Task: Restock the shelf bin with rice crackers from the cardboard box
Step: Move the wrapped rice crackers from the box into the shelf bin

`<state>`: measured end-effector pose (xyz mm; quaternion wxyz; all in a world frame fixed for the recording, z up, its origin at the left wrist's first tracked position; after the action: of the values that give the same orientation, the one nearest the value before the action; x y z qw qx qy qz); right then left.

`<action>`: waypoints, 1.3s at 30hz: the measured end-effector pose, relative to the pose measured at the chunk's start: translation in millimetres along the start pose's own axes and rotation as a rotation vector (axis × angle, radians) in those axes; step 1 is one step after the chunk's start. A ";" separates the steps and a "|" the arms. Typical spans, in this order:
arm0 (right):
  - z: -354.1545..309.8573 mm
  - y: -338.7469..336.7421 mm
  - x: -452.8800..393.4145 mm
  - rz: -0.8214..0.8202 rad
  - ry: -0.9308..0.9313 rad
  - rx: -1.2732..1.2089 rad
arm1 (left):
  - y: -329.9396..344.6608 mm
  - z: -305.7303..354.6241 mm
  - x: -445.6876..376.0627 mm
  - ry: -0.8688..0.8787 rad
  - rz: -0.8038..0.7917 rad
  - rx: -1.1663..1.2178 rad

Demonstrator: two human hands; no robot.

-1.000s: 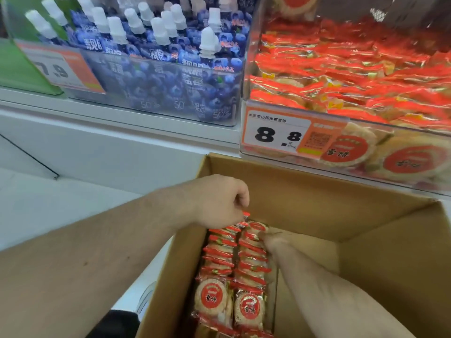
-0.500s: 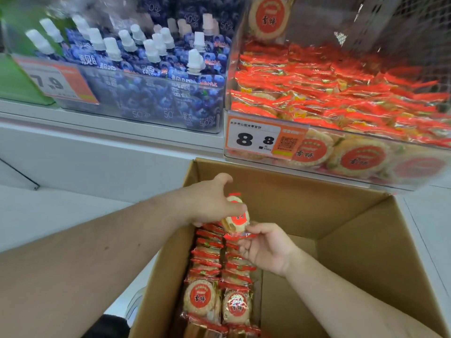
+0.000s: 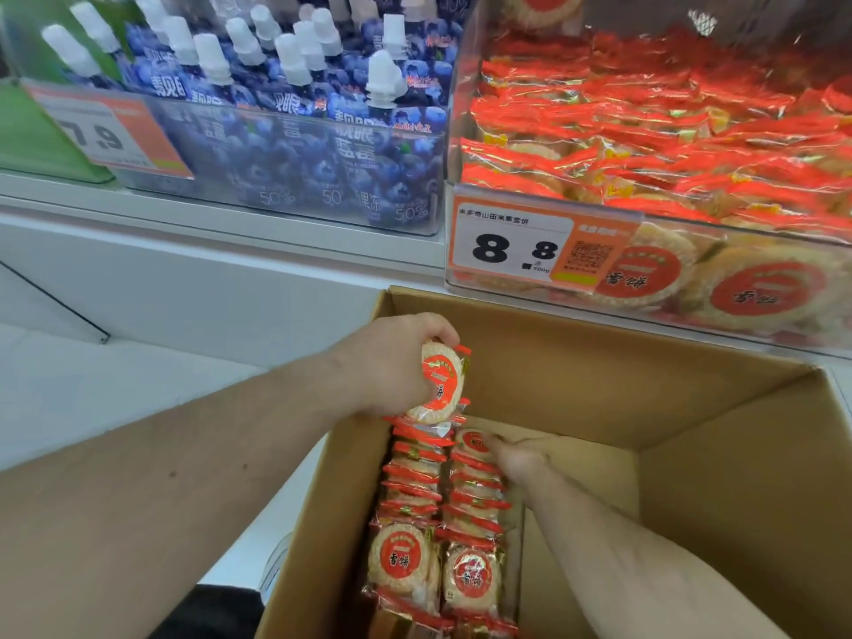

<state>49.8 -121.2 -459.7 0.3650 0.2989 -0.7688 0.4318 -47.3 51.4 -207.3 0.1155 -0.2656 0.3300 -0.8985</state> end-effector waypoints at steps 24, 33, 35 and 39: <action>-31.8 -66.4 161.9 -0.793 -0.548 -0.416 | -31.2 20.1 32.9 0.078 -0.132 0.177; -94.5 -84.8 250.8 -0.559 -0.767 -0.234 | -35.8 61.7 59.9 0.270 -0.175 0.415; -100.1 -92.3 261.9 -0.478 -0.790 -0.203 | -42.2 67.3 67.1 0.290 -0.184 0.479; -111.3 -106.9 281.2 -0.323 -0.808 -0.143 | -52.3 75.4 75.9 0.297 -0.183 0.647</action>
<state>10.3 -111.6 -141.5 0.1176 0.5342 -0.8210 0.1636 -70.5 21.8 -94.3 0.0633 -0.1105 0.0167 -0.9917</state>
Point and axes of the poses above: each hand's wrist, its own x-axis away from the middle knuckle, its own y-axis out of the palm, z = x × y, the point moved 7 cm from there along -x, towards the middle knuckle, and after that the axes turned 8 degrees about x, right-handed, at the moved point
